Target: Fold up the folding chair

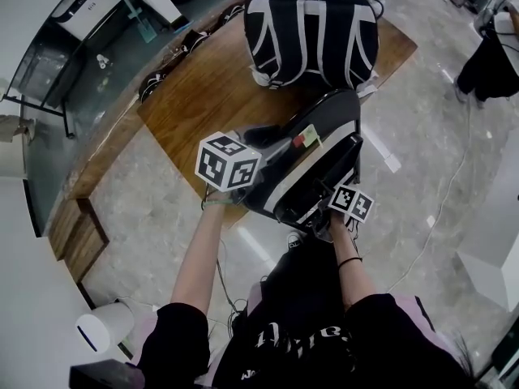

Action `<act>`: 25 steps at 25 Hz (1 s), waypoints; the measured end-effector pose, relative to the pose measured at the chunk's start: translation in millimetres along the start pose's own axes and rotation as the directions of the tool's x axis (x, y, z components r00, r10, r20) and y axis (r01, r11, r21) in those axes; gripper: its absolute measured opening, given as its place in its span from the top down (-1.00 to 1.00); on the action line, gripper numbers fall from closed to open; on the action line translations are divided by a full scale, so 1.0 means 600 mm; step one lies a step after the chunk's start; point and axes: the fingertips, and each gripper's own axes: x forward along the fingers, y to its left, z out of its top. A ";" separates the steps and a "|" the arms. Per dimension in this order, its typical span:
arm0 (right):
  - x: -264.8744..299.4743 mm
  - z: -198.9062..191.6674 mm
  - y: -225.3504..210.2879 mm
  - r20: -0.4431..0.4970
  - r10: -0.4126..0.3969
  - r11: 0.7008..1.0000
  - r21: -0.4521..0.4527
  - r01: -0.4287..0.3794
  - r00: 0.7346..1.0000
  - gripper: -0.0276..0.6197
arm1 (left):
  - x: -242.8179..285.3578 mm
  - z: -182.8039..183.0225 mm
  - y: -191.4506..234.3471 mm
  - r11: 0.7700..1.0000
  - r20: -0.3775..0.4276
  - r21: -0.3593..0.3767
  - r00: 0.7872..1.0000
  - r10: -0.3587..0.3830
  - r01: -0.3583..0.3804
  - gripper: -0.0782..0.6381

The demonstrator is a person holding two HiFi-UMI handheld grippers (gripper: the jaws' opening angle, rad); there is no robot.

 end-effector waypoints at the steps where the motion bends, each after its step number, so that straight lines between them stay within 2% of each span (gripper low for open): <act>1: -0.008 0.002 0.000 -0.008 -0.009 0.999 -0.033 0.008 1.000 0.47 | -0.001 0.000 0.000 1.000 0.003 0.010 1.000 0.010 -0.010 0.41; 4: -0.031 0.008 0.007 -0.031 -0.028 0.991 -0.130 0.024 0.999 0.47 | -0.011 0.006 0.001 0.999 0.029 0.023 0.998 0.047 -0.048 0.41; 7: -0.052 0.019 0.028 -0.045 -0.037 0.975 -0.223 0.026 0.998 0.47 | -0.038 0.035 0.012 0.995 0.121 -0.022 0.987 0.104 -0.102 0.41; 10: -0.070 0.026 0.063 -0.050 -0.020 0.957 -0.291 0.005 0.999 0.47 | -0.071 0.065 0.004 0.993 0.196 -0.074 0.975 0.108 -0.096 0.41; 15: -0.111 0.033 0.138 -0.040 0.048 0.935 -0.349 -0.059 0.998 0.50 | -0.118 0.077 -0.049 0.992 0.239 -0.074 0.964 0.121 -0.106 0.43; 20: -0.166 0.028 0.199 -0.005 0.089 0.898 -0.432 -0.082 0.996 0.66 | -0.162 0.055 -0.118 0.987 0.278 -0.086 0.948 0.156 -0.137 0.63; 25: -0.243 0.002 0.252 0.045 0.156 0.878 -0.464 -0.118 0.987 0.79 | -0.192 -0.020 -0.175 0.974 0.281 -0.176 0.941 0.190 -0.144 0.76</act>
